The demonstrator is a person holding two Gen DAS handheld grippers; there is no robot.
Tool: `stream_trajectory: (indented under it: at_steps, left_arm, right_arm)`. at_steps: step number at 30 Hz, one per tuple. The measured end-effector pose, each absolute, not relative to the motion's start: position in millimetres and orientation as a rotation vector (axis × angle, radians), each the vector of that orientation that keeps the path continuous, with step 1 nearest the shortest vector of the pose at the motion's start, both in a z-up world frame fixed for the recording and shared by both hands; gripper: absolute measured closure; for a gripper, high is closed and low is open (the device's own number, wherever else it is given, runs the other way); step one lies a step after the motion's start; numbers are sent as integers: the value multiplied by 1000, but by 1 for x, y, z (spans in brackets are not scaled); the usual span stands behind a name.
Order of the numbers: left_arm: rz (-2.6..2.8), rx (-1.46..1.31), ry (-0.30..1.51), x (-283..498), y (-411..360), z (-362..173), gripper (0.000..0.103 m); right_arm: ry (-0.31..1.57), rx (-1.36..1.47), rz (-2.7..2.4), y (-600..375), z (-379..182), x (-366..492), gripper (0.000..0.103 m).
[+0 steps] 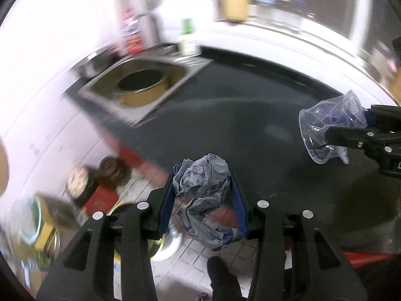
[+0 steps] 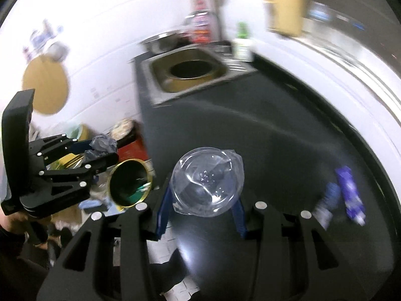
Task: Collect trash
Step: 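Carry the foil wrapper and clear cup to the bin and release both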
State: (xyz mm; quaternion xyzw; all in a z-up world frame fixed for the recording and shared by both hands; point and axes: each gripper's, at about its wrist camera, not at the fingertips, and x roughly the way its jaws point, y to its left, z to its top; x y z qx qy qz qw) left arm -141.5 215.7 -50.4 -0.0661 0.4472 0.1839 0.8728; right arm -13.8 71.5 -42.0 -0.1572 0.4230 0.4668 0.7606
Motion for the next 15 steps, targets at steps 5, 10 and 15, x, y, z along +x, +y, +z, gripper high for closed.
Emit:
stream_trajectory:
  at_steps: [5,10,15]
  left_arm:
    - [528,-229,948,-195,271,-62,62]
    - [644,-305,959,-240,313,-75,62]
    - [740,-386,949,-276,353,-93,62]
  right_arm:
    - [931,-430,1175,157,-51,-52,61]
    - [936,-503,1317,236,-61,-92,61]
    - [961,-563,1412,295,-80,-125,61]
